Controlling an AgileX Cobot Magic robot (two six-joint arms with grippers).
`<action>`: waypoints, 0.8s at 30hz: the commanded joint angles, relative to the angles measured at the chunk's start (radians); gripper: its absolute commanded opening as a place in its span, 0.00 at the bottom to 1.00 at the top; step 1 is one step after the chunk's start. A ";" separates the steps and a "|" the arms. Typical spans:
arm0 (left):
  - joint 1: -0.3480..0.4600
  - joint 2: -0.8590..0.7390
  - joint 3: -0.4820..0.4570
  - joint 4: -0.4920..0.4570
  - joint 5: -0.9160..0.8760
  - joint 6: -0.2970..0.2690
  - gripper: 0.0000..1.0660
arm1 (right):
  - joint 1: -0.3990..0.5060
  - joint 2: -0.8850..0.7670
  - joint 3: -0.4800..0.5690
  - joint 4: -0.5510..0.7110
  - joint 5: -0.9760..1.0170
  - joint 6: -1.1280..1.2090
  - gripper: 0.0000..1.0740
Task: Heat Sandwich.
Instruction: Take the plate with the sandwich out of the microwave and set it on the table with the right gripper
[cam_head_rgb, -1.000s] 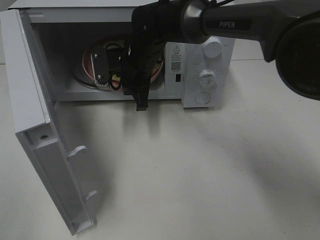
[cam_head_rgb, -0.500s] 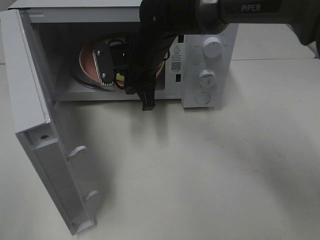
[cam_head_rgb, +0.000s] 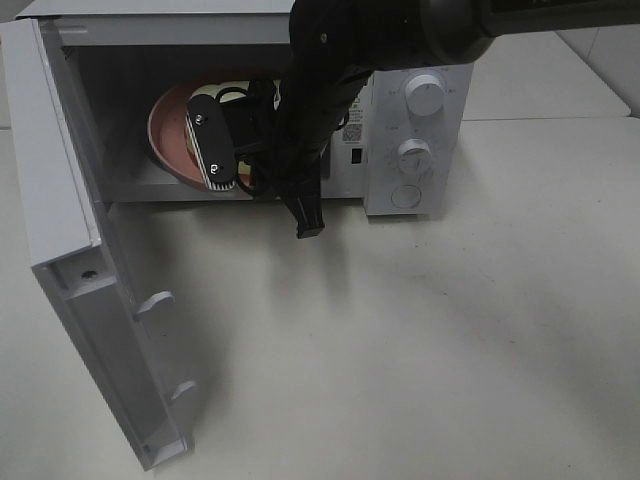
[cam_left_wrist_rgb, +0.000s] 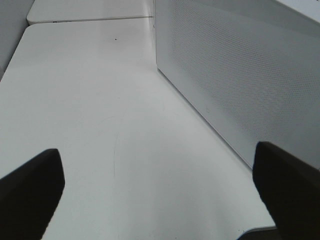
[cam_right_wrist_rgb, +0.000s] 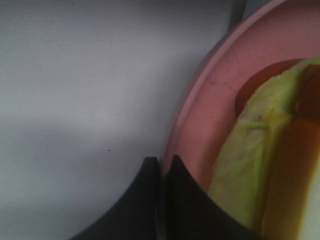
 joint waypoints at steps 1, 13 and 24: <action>0.001 -0.020 0.004 0.000 -0.008 -0.006 0.92 | -0.001 -0.054 0.046 -0.002 -0.024 -0.003 0.00; 0.001 -0.020 0.004 0.000 -0.008 -0.006 0.92 | 0.022 -0.185 0.233 -0.002 -0.092 -0.009 0.00; 0.001 -0.020 0.004 0.000 -0.008 -0.006 0.92 | 0.062 -0.280 0.354 -0.001 -0.090 -0.029 0.00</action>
